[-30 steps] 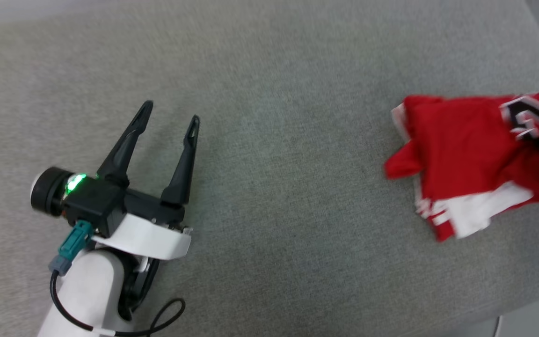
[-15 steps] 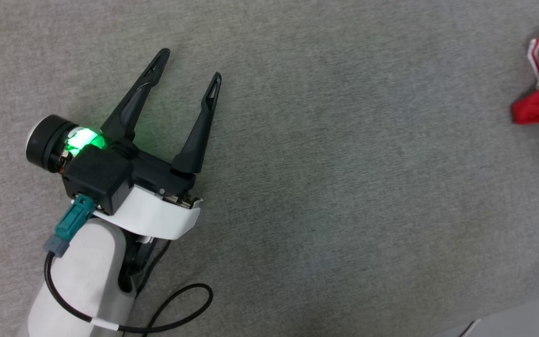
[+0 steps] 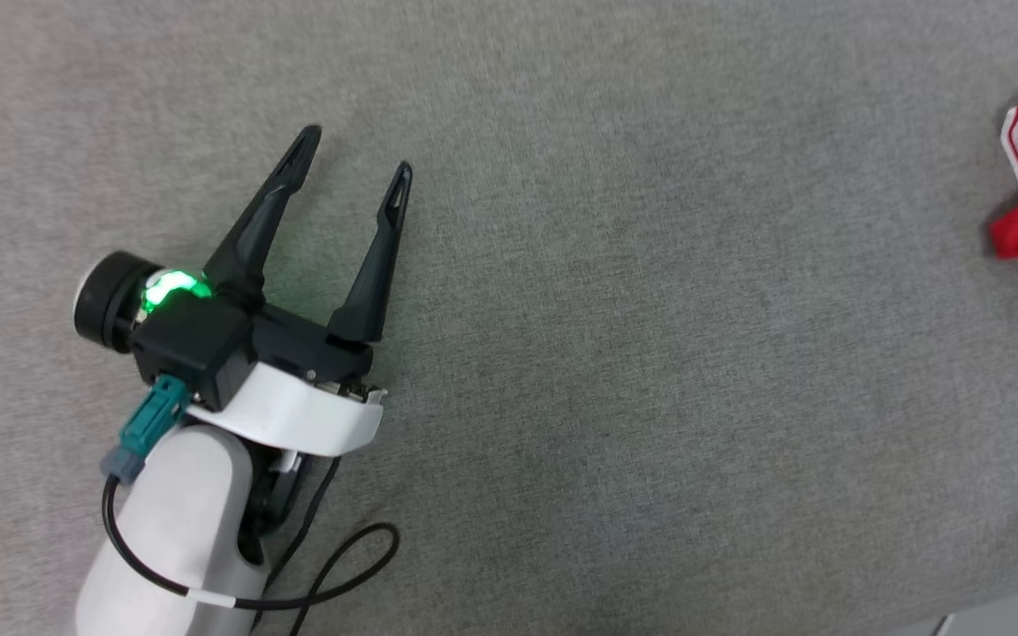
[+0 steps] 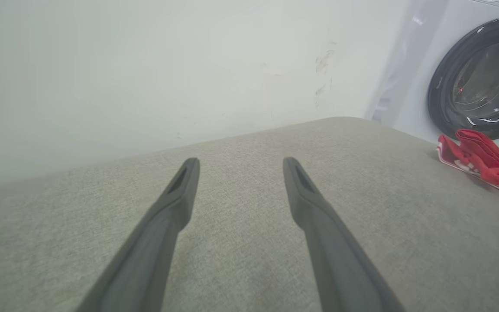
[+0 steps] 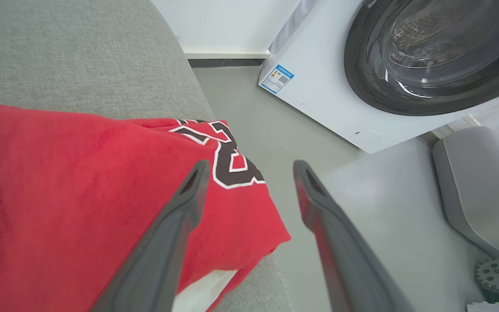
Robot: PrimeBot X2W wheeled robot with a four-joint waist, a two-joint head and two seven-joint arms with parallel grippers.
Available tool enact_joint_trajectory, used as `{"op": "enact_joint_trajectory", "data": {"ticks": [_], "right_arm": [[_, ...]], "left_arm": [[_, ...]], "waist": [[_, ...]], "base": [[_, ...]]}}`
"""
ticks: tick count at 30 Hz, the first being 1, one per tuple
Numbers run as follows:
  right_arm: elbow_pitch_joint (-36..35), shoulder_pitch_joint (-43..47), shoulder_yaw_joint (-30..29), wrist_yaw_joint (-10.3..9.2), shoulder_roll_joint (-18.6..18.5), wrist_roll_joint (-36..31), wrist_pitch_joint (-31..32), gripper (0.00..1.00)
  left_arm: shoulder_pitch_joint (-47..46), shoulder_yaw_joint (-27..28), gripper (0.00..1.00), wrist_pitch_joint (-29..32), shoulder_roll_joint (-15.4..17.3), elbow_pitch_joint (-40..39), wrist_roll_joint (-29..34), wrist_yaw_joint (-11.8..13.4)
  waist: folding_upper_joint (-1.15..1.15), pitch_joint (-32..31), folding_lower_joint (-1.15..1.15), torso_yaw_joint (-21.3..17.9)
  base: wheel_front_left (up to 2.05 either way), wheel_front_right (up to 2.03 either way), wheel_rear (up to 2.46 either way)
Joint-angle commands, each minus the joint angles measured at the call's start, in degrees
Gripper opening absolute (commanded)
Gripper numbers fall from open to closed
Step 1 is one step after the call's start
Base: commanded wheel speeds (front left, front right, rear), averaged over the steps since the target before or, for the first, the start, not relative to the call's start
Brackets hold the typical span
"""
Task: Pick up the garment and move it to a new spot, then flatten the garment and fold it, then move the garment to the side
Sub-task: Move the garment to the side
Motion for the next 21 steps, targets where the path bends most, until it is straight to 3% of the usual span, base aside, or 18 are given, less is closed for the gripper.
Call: {"op": "enact_joint_trajectory", "data": {"ticks": [1, 12, 21], "right_arm": [[0.02, 1.51, -0.53, -0.08, 1.17, -0.2, -0.97, 1.0], [-5.0, 12.77, 0.87, -0.09, 6.41, 2.71, -9.14, 1.0], [-9.18, 24.99, 4.52, -0.08, 11.9, 6.75, -12.8, 1.0]], "left_arm": [[1.55, 0.29, 1.0, -0.61, -0.54, 0.65, -0.54, 0.71], [11.53, 2.86, 1.0, -1.95, -4.68, 4.9, -3.43, 4.33], [19.46, 4.08, 1.0, -2.08, -6.88, 8.27, -4.18, 5.62]], "waist": [[0.0, -3.36, -0.01, 1.04], [0.0, -17.59, -0.01, 5.35], [0.0, -27.54, -0.01, 8.74]], "base": [[0.0, 0.0, 0.0], [0.0, 0.0, 0.0], [0.0, 0.0, 0.0]]}}
